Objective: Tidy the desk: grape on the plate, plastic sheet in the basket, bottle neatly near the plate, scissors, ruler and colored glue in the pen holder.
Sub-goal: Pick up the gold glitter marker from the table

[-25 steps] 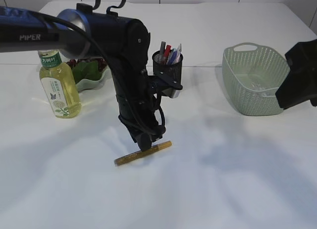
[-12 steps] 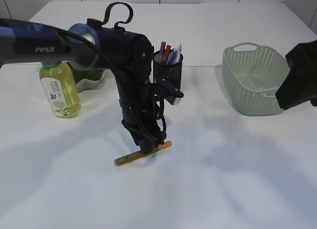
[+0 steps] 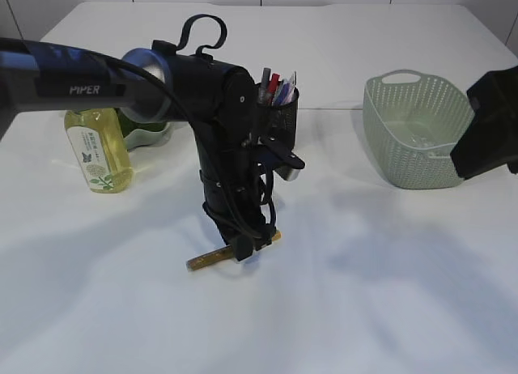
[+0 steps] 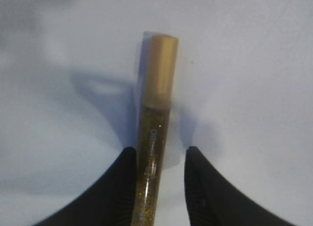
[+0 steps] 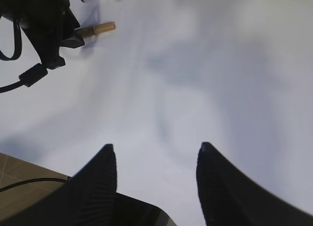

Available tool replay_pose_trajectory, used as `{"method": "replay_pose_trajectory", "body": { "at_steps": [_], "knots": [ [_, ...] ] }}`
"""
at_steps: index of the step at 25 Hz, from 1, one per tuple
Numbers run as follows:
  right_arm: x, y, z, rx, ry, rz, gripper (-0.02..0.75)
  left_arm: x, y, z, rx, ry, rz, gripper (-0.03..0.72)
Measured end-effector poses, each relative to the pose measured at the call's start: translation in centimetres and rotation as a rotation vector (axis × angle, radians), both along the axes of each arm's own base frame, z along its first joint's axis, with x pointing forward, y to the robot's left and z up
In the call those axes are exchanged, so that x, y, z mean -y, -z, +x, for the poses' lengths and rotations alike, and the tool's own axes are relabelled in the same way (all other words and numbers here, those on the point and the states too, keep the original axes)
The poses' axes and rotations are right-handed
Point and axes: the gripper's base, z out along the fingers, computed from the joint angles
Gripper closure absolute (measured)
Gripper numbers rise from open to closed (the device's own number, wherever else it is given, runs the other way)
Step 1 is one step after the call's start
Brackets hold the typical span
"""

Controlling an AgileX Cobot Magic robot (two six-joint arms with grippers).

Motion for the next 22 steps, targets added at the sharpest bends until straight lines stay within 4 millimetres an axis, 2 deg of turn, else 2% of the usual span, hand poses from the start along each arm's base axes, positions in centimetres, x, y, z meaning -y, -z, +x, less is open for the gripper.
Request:
{"method": "replay_pose_trajectory", "body": {
  "at_steps": [13, 22],
  "knots": [
    [0.06, 0.01, 0.02, 0.003, -0.001, -0.008, 0.319, 0.04, 0.75, -0.05, -0.01, 0.003, 0.014, 0.443],
    [0.09, 0.01, 0.04, 0.005, -0.002, -0.012, 0.319, -0.12, 0.76, 0.07, 0.003, 0.014, 0.031, 0.567]
  ]
}}
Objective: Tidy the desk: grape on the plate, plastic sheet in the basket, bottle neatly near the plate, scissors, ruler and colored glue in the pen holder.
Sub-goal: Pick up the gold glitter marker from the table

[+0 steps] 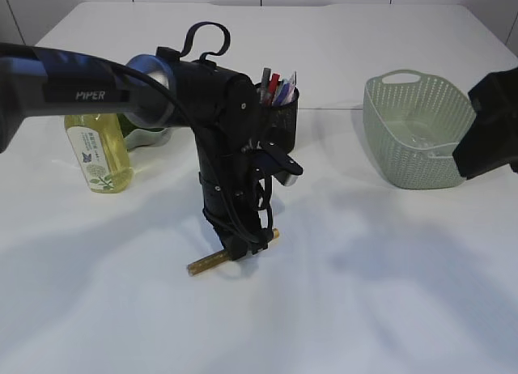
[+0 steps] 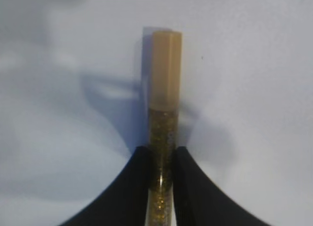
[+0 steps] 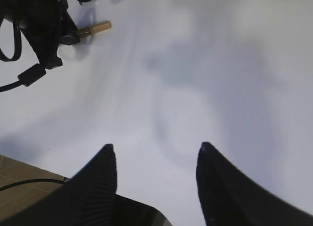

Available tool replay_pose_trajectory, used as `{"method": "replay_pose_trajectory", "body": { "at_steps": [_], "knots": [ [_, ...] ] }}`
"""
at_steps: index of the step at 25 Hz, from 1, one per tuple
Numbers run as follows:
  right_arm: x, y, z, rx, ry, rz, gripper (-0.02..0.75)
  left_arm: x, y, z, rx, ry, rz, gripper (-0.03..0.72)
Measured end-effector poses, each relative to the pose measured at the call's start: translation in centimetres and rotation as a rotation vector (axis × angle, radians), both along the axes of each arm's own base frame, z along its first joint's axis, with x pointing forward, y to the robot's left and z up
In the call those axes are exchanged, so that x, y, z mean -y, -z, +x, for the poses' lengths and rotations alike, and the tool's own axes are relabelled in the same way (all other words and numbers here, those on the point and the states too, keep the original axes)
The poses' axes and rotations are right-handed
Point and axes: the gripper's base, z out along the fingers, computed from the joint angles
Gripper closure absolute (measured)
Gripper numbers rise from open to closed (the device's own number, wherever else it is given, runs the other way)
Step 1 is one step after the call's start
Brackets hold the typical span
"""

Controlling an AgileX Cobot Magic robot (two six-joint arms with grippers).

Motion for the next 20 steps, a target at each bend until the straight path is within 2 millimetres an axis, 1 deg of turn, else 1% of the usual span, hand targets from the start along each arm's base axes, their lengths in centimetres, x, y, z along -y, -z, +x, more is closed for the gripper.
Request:
{"method": "replay_pose_trajectory", "body": {
  "at_steps": [3, 5, 11, 14, 20],
  "knots": [
    [0.0, 0.0, 0.0, 0.0, 0.0, 0.0, 0.319, 0.0, 0.0, 0.0, 0.002, 0.001, 0.0, 0.604],
    [0.0, 0.0, 0.0, 0.0, 0.0, 0.0, 0.32, 0.0, 0.0, 0.0, 0.002, 0.001, 0.001, 0.615],
    [0.0, 0.0, 0.0, 0.0, 0.0, 0.0, 0.319, 0.1, -0.1, -0.1, -0.01, -0.026, -0.005, 0.62],
    [0.0, 0.0, 0.0, 0.0, -0.001, 0.0, 0.319, -0.2, -0.9, 0.1, -0.032, -0.096, -0.037, 0.62],
    [0.0, 0.0, 0.0, 0.003, -0.001, 0.001, 0.319, -1.4, -3.4, 0.9, -0.055, -0.214, -0.139, 0.62]
  ]
}}
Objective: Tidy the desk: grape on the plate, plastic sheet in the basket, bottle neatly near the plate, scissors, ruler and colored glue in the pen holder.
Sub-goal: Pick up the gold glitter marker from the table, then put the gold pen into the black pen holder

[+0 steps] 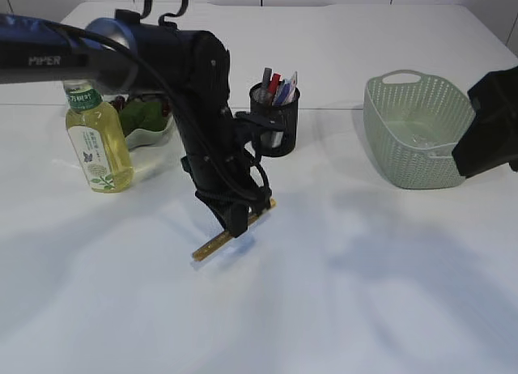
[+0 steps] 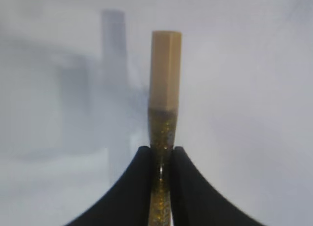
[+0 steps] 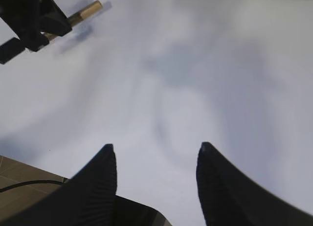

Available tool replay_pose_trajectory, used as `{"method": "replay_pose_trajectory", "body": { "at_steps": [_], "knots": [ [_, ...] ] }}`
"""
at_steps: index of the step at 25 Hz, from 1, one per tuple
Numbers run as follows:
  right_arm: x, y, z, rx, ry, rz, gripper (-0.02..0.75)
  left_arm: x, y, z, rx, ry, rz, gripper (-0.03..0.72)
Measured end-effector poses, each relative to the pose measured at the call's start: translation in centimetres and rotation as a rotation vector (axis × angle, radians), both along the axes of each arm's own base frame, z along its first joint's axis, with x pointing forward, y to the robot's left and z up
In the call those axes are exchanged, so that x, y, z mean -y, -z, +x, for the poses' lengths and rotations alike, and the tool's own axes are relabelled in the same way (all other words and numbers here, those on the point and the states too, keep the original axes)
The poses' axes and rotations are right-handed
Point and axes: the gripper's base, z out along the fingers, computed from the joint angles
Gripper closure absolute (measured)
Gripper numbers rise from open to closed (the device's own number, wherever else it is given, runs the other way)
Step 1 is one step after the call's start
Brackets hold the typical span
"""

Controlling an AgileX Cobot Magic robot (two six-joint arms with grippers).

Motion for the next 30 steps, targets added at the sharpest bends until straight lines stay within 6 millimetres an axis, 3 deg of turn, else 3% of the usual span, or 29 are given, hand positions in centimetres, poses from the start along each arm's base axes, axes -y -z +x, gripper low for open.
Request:
{"method": "replay_pose_trajectory", "body": {
  "at_steps": [7, 12, 19, 30],
  "knots": [
    [0.0, 0.0, 0.1, 0.006, 0.001, 0.002, 0.319, -0.4, -4.2, 0.2, 0.088, -0.066, -0.094, 0.62],
    [-0.1, -0.1, 0.2, 0.024, 0.002, 0.009, 0.319, -1.0, -4.2, -0.6, 0.194, -0.129, -0.181, 0.62],
    [-0.1, -0.2, 0.3, 0.04, 0.003, 0.016, 0.32, -2.9, -3.7, -1.6, 0.509, -0.262, -0.338, 0.62],
    [-0.1, -0.4, 0.8, 0.103, 0.006, 0.014, 0.319, -2.9, -7.7, 1.1, 0.958, -0.43, -0.597, 0.62]
  ]
}}
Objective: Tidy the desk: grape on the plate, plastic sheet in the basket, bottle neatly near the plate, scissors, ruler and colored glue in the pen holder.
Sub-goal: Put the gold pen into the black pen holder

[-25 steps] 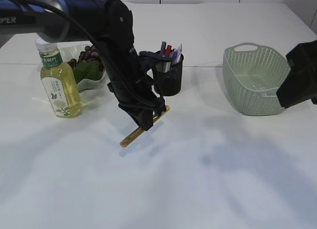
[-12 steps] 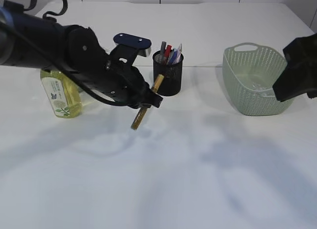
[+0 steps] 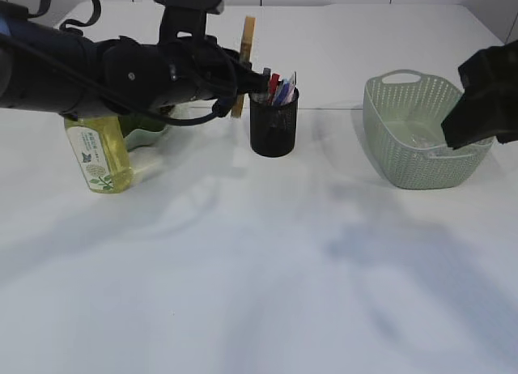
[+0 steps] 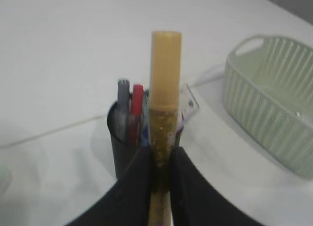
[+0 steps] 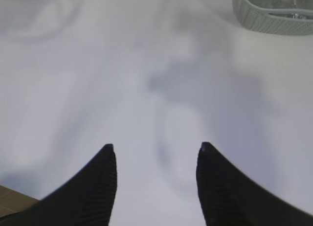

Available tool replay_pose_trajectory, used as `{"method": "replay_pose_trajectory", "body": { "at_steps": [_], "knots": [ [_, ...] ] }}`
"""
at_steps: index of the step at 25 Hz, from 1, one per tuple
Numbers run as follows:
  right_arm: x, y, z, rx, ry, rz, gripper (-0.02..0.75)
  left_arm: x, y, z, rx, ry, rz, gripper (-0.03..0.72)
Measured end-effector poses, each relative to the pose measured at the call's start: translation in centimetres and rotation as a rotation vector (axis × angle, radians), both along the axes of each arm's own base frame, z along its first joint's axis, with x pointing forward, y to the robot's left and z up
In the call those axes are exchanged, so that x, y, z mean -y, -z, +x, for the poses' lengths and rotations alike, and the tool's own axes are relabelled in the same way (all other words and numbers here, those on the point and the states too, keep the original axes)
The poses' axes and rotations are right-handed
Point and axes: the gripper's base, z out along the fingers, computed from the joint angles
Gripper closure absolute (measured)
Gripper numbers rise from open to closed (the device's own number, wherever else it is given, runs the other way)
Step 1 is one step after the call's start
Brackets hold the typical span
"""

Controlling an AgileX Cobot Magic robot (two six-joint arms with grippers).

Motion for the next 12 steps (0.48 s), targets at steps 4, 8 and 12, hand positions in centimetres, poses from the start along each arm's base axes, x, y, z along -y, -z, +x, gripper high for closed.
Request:
{"method": "replay_pose_trajectory", "body": {
  "at_steps": [4, 8, 12],
  "knots": [
    [0.0, 0.0, 0.2, 0.021, 0.002, -0.003, 0.319, 0.8, -1.5, 1.5, 0.091, -0.01, -0.04, 0.62],
    [0.0, 0.2, 0.6, 0.024, 0.002, -0.02, 0.319, 2.1, -1.3, 3.4, 0.127, -0.01, -0.055, 0.619],
    [-0.1, 0.5, 1.0, 0.015, 0.002, -0.03, 0.319, 3.2, -0.3, 5.1, 0.14, -0.009, -0.063, 0.619]
  ]
}}
